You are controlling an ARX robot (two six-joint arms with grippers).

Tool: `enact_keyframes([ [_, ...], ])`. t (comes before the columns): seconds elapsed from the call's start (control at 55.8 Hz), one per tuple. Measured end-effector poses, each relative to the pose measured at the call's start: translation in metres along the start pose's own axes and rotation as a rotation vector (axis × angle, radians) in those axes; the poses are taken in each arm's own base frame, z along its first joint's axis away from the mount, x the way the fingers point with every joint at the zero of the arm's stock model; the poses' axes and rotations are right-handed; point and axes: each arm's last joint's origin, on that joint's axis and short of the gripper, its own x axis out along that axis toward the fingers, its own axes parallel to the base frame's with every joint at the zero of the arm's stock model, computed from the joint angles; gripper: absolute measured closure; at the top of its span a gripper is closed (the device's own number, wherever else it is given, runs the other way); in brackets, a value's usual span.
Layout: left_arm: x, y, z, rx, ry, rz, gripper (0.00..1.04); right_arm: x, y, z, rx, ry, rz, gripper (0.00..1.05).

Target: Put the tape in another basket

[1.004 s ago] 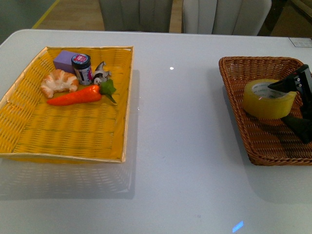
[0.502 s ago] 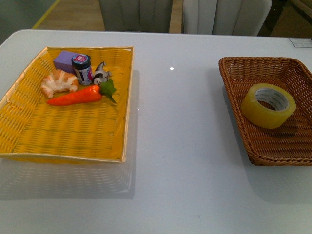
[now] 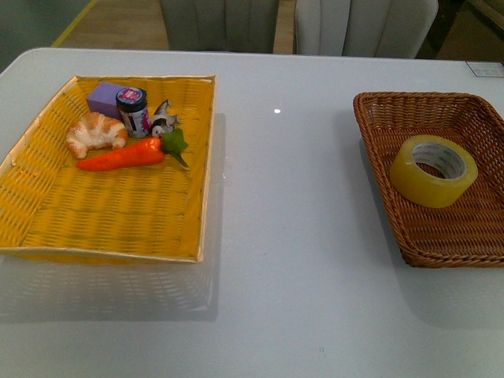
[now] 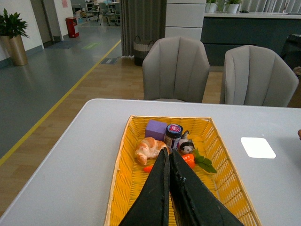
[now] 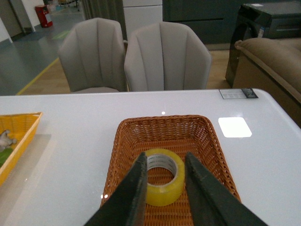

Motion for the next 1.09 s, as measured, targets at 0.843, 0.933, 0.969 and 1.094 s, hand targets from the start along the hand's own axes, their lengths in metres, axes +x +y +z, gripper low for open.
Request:
enact_keyframes([
  [0.843,0.000,0.000,0.000,0.000,0.000,0.000,1.03,-0.054,0.024,0.011,-0.029,-0.040,0.007,1.03],
  [0.933,0.000,0.000,0.000,0.000,0.000,0.000,1.03,-0.057,0.024,0.012,-0.029,-0.042,0.007,1.03],
  [0.969,0.000,0.000,0.000,0.000,0.000,0.000,1.03,-0.058,0.024,0.012,-0.029,-0.042,0.007,1.03],
  [1.094,0.000,0.000,0.000,0.000,0.000,0.000,1.03,-0.061,0.024,0.011,-0.029,-0.041,0.007,1.03],
])
